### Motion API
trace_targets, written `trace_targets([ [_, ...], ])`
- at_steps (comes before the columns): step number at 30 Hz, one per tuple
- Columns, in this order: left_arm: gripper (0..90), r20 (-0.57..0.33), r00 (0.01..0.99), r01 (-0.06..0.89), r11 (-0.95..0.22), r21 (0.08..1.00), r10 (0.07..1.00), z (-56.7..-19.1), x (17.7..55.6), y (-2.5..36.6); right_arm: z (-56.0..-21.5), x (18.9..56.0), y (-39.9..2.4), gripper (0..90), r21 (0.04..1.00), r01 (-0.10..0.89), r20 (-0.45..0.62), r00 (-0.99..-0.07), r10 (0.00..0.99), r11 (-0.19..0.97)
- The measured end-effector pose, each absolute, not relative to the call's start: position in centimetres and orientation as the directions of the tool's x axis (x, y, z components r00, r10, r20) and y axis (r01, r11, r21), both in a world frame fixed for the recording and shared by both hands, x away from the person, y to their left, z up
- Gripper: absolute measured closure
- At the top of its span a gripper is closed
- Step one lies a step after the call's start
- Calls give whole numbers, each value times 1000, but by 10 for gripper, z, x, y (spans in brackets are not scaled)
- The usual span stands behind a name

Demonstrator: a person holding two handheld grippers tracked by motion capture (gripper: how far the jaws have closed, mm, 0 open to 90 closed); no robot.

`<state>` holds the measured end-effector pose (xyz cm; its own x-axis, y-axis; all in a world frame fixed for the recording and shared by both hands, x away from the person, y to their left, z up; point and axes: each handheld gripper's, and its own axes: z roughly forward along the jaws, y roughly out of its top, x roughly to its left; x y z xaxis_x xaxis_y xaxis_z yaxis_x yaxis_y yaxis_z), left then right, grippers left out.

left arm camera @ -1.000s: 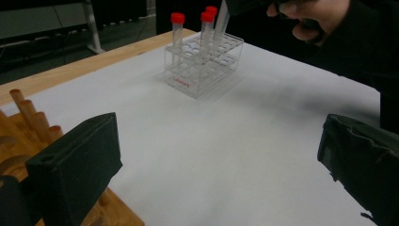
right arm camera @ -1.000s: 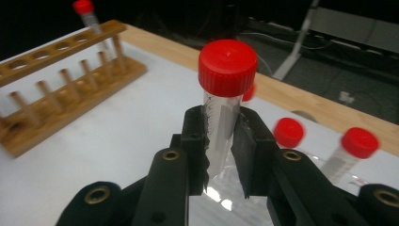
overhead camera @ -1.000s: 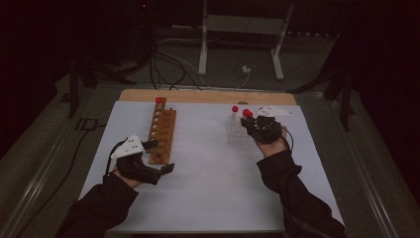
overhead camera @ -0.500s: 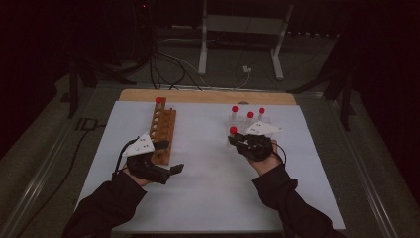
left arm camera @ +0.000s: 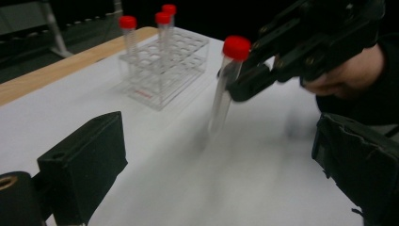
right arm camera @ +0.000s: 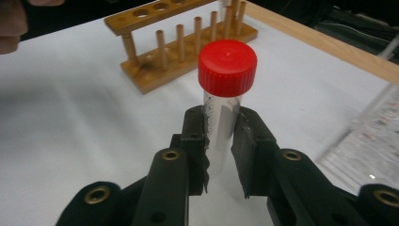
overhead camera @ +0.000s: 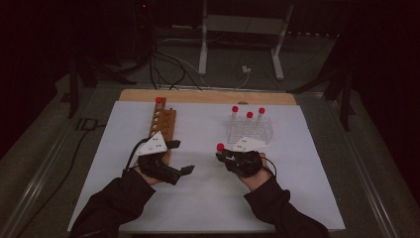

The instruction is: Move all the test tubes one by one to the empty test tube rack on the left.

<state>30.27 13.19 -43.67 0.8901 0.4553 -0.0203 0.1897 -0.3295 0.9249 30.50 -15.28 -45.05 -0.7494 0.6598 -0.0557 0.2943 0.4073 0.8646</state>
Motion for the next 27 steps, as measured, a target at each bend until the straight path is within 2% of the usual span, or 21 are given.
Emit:
trace_targets([
  [7, 47, -23, 899, 184, -330, 926, 437, -434, 306, 116, -454, 299, -144, 748, 858, 282, -59, -776, 628, 429],
  [11, 82, -21, 907, 173, -329, 928, 420, -432, 308, 107, -455, 296, -141, 748, 859, 277, -58, -783, 619, 431],
  [15, 174, -13, 912, 161, -331, 930, 409, -432, 309, 99, -455, 295, -140, 748, 857, 279, -55, -787, 614, 434],
  [20, 355, -1, 914, 150, -336, 930, 406, -433, 311, 90, -456, 294, -139, 748, 856, 282, -49, -790, 611, 433],
  [27, 533, 23, 918, 134, -365, 921, 396, -434, 314, 75, -456, 294, -138, 748, 856, 280, -48, -795, 605, 435],
])
